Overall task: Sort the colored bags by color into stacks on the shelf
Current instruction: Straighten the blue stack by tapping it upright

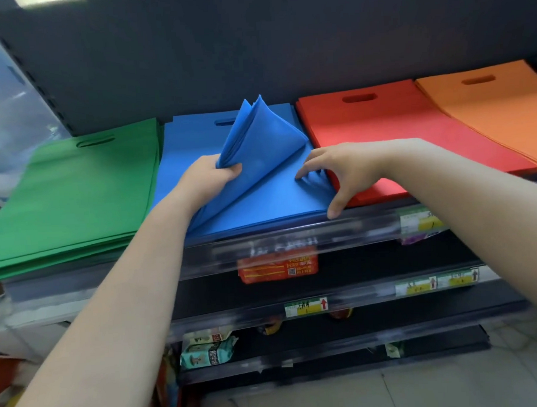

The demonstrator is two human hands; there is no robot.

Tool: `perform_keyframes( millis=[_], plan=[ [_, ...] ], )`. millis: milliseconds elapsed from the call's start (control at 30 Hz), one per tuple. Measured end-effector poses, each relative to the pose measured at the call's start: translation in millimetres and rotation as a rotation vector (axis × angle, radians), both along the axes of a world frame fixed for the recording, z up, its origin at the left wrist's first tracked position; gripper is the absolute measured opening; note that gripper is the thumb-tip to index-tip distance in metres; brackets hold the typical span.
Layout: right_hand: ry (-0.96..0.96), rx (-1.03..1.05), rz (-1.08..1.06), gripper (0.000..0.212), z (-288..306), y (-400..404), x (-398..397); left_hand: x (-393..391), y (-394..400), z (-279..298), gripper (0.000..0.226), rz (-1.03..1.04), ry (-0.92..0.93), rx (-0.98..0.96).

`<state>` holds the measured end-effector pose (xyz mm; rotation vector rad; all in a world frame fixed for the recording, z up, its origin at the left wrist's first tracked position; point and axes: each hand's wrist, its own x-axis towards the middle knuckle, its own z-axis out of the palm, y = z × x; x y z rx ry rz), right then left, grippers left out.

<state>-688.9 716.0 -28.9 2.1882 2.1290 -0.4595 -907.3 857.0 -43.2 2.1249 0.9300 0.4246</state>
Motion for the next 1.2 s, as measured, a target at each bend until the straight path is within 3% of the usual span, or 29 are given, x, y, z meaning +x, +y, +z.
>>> perform_keyframes(
  millis=[200,333,433,500,567,733,867,967,1067,1200],
  plan=[
    [-0.011,0.201,-0.011,0.075,-9.9,-11.6,-4.6,0.4,-1.2,0.2,0.020,-0.021,0.016,0.047],
    [-0.190,0.353,-0.050,0.071,-15.2,-3.1,-17.7,-0.9,-4.4,1.5,0.024,-0.029,0.041,0.065],
    [-0.288,0.521,-0.171,0.071,-21.8,7.3,-30.0,-1.0,-11.2,4.8,0.057,-0.046,0.112,0.118],
    [-0.172,0.646,-0.310,0.070,-24.4,13.3,-35.0,-1.8,-16.1,7.2,0.071,-0.082,0.169,0.210],
    [-0.017,0.720,-0.439,0.071,-24.5,17.6,-36.8,-4.7,-21.8,9.3,0.071,-0.139,0.195,0.238],
    [0.181,0.748,-0.537,0.071,-22.2,22.2,-36.6,-0.2,-20.4,0.9,0.021,-0.087,0.159,0.372],
    [0.535,0.854,-0.584,0.072,-13.3,23.5,-27.0,-3.8,-5.4,-0.6,0.008,0.104,-0.170,-0.086],
    [0.739,0.735,-0.666,0.063,-8.9,25.4,-20.2,-10.9,-2.4,-4.4,0.007,0.249,-0.420,-0.344],
    [1.042,0.542,-0.670,0.049,-5.7,30.9,-24.9,-13.2,-3.3,-6.0,0.008,0.290,-0.510,-0.419],
    [1.466,0.317,-0.707,0.080,10.7,40.4,-33.8,-20.2,-11.4,-6.1,0.011,0.281,-0.673,-0.382]
  ],
)
